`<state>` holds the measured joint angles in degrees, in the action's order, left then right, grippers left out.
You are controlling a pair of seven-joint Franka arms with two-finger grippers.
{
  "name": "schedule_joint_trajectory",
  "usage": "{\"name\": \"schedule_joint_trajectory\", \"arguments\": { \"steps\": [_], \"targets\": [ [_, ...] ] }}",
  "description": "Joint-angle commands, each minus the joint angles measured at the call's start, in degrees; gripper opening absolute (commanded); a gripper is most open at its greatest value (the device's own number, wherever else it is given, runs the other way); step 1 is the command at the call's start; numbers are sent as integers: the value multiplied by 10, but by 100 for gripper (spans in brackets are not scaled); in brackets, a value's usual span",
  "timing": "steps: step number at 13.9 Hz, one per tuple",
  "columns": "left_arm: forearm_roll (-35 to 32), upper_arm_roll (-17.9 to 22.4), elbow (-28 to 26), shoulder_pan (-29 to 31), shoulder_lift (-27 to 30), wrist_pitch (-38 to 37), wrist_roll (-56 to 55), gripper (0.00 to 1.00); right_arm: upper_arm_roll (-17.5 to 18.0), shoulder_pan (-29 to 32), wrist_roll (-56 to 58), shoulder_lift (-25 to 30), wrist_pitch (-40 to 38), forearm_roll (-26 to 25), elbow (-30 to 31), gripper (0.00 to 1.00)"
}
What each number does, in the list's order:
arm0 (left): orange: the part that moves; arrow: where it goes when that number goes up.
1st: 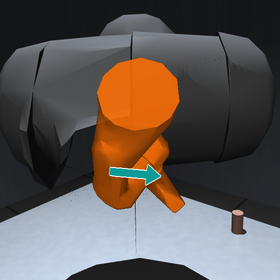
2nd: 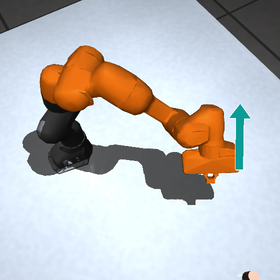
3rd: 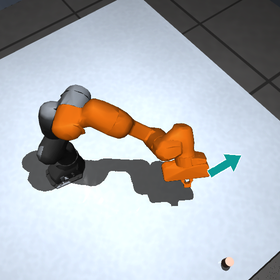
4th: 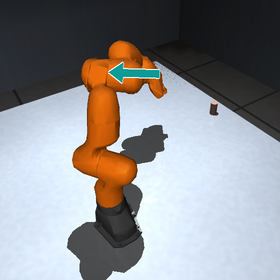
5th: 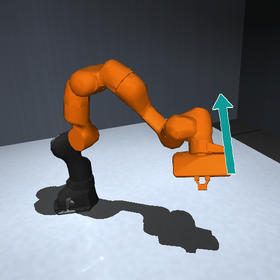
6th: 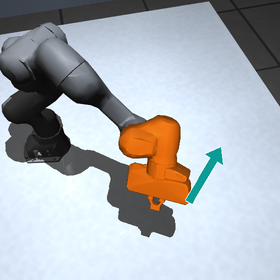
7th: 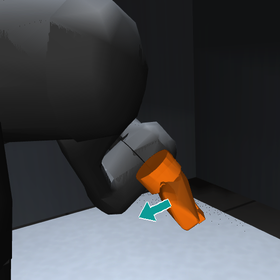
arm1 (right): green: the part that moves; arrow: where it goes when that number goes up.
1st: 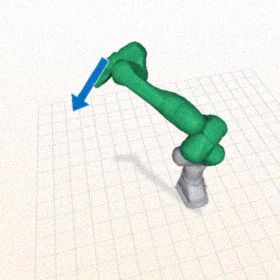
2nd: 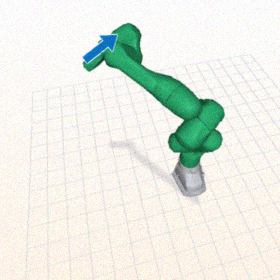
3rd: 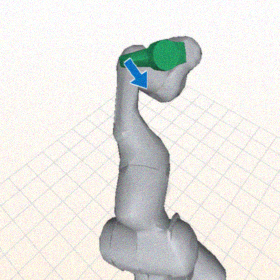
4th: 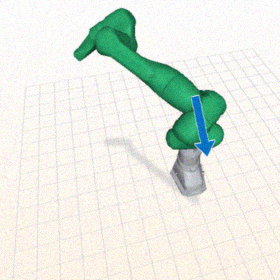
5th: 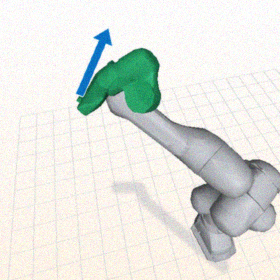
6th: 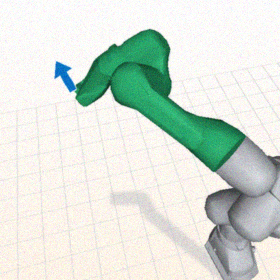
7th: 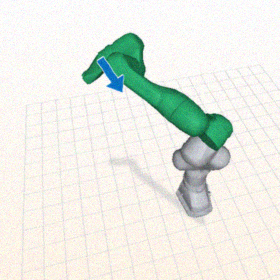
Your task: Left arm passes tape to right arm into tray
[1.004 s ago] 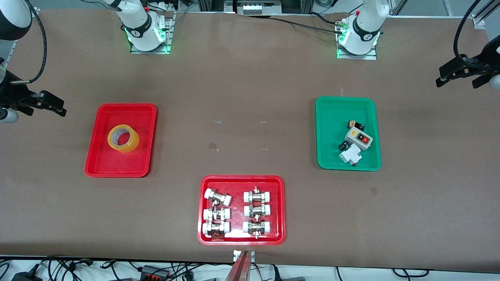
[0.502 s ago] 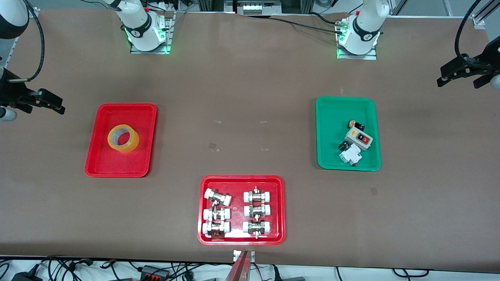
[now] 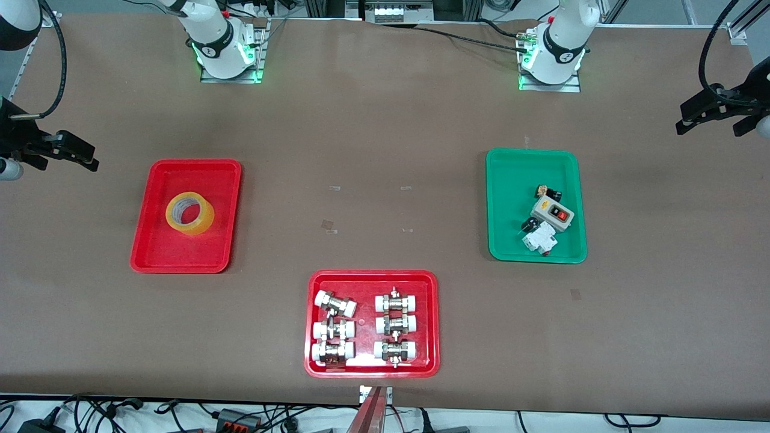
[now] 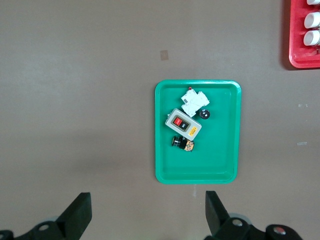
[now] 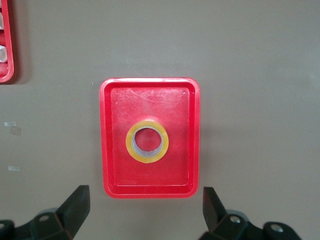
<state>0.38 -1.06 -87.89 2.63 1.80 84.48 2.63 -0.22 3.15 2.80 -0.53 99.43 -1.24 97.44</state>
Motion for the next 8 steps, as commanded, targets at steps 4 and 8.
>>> {"name": "schedule_joint_trajectory", "arguments": {
  "steps": [4,8],
  "targets": [
    [-4,-6,-6,3,10,5,4,100,5,5,6,20,-16,2,14,100],
    [-5,-6,-6,3,11,5,4,100,6,5,6,20,-17,2,14,100]
  ]
}}
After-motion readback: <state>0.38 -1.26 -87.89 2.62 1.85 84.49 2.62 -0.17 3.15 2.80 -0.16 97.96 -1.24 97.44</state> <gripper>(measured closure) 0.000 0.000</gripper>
